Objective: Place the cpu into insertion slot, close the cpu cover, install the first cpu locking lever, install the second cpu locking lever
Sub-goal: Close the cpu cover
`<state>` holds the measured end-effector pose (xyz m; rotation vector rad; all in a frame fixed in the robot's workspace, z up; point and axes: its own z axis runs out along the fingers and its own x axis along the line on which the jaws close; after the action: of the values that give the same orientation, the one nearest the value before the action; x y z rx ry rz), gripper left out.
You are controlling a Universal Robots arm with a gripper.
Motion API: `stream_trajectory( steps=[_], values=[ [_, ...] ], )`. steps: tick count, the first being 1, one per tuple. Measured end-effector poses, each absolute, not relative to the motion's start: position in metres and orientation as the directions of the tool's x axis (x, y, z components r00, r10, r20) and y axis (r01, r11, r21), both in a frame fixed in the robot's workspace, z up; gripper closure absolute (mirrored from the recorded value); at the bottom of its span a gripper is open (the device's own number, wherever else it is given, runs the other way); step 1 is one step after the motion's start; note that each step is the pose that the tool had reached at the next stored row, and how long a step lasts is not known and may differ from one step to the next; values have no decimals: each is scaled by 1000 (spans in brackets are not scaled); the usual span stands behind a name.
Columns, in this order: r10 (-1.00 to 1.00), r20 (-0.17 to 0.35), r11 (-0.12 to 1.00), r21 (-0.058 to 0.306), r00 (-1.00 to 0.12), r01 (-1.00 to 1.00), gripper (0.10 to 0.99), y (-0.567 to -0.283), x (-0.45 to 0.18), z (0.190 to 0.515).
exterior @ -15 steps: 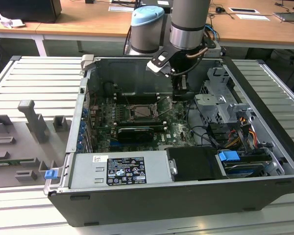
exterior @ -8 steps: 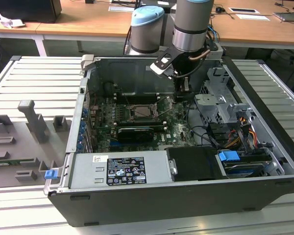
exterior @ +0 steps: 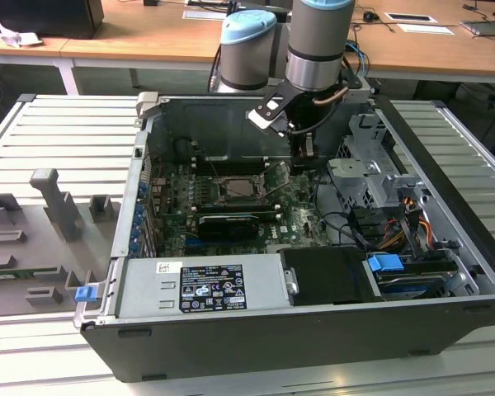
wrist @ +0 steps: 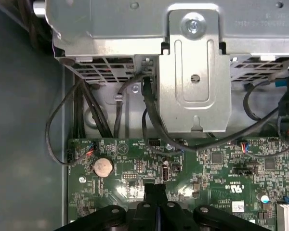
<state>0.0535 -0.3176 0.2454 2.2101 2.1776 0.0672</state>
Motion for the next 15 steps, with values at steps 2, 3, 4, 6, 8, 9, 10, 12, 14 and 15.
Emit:
stream_trajectory(
  steps=[2,3,4,6,8,9,10,12,14,15],
  values=[
    [1000,4,-15,58,15,998,980,-318,48,245],
    [1000,4,-15,58,15,998,980,-318,46,245],
    [1000,4,-15,58,15,998,980,-318,45,245],
    [1000,4,-15,58,15,998,980,-318,43,245],
    [1000,4,-15,58,15,998,980,-318,40,245],
    [1000,4,-15,58,15,998,980,-318,37,245],
    [1000,4,-15,58,15,998,980,-318,34,245],
    [1000,4,-15,58,15,998,980,-318,31,245],
    [1000,4,-15,58,15,998,980,-318,26,245],
    [1000,4,-15,58,15,998,980,-318,26,245]
  ],
)
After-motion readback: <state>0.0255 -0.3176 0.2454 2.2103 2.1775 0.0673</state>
